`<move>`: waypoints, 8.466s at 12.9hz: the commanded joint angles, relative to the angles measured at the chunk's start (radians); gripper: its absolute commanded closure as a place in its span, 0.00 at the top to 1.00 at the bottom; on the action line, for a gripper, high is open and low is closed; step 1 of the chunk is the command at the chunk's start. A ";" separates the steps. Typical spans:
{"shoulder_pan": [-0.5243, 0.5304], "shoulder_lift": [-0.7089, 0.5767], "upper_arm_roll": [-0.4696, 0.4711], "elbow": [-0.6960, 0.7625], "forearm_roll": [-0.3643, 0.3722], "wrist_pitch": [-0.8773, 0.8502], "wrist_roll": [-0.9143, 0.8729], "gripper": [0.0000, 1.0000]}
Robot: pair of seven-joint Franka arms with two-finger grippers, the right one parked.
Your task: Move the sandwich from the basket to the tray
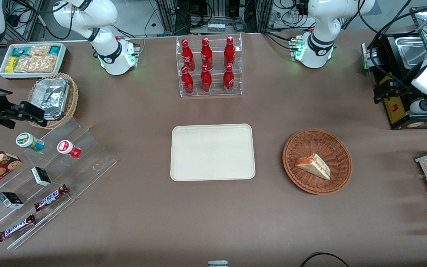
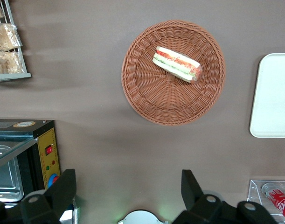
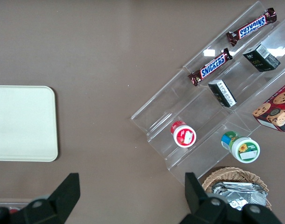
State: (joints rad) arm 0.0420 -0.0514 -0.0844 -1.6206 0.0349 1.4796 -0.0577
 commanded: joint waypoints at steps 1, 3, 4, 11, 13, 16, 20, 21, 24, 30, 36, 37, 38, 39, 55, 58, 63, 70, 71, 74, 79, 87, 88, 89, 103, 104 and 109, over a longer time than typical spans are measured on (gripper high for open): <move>-0.002 -0.024 0.008 -0.013 -0.017 0.007 0.012 0.99; 0.005 0.007 0.008 -0.016 -0.010 0.016 0.012 0.99; 0.009 0.042 0.008 -0.018 -0.012 0.043 -0.004 0.99; 0.019 0.272 0.006 -0.077 -0.009 0.336 -0.376 1.00; 0.009 0.303 0.002 -0.143 -0.012 0.482 -0.557 1.00; -0.029 0.315 -0.003 -0.249 -0.020 0.667 -0.753 1.00; -0.094 0.393 -0.003 -0.251 -0.020 0.786 -0.942 0.99; -0.122 0.415 -0.002 -0.254 -0.017 0.812 -0.983 1.00; -0.137 0.426 0.000 -0.285 -0.012 0.828 -0.998 1.00; -0.140 0.443 0.000 -0.347 -0.012 0.938 -1.062 1.00; -0.165 0.473 0.000 -0.348 -0.010 0.969 -1.084 0.71; -0.165 0.473 0.000 -0.348 -0.010 0.969 -1.082 0.35; -0.163 0.473 0.000 -0.348 -0.007 0.967 -1.079 0.09; -0.163 0.473 0.002 -0.348 -0.001 0.966 -1.077 0.00; -0.520 0.493 -0.011 0.103 0.040 0.426 -0.904 0.00; -0.626 0.632 -0.009 0.191 0.054 0.487 -0.910 0.00; -0.720 0.705 -0.009 0.189 0.094 0.614 -0.916 0.00; -0.791 0.783 -0.009 0.179 0.152 0.797 -0.878 0.00; -0.792 0.791 -0.011 0.177 0.152 0.809 -0.866 0.00; -0.795 0.806 -0.011 0.176 0.152 0.820 -0.832 0.00; -0.795 0.817 -0.011 0.179 0.151 0.823 -0.832 0.97; -0.734 0.617 0.000 0.186 0.116 0.607 -0.866 0.99; -0.702 0.551 0.000 0.186 0.106 0.540 -0.884 0.99; -0.647 0.483 0.000 0.183 0.085 0.474 -0.904 0.99; -0.094 0.130 0.000 0.071 -0.007 0.054 -0.078 0.99; -0.094 0.127 0.000 0.070 -0.007 0.051 -0.076 0.99; -0.022 0.134 0.002 0.100 -0.062 0.051 -0.065 0.99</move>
State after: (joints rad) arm -0.0288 0.0983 -0.0756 -1.5274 0.0203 1.5359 -0.1469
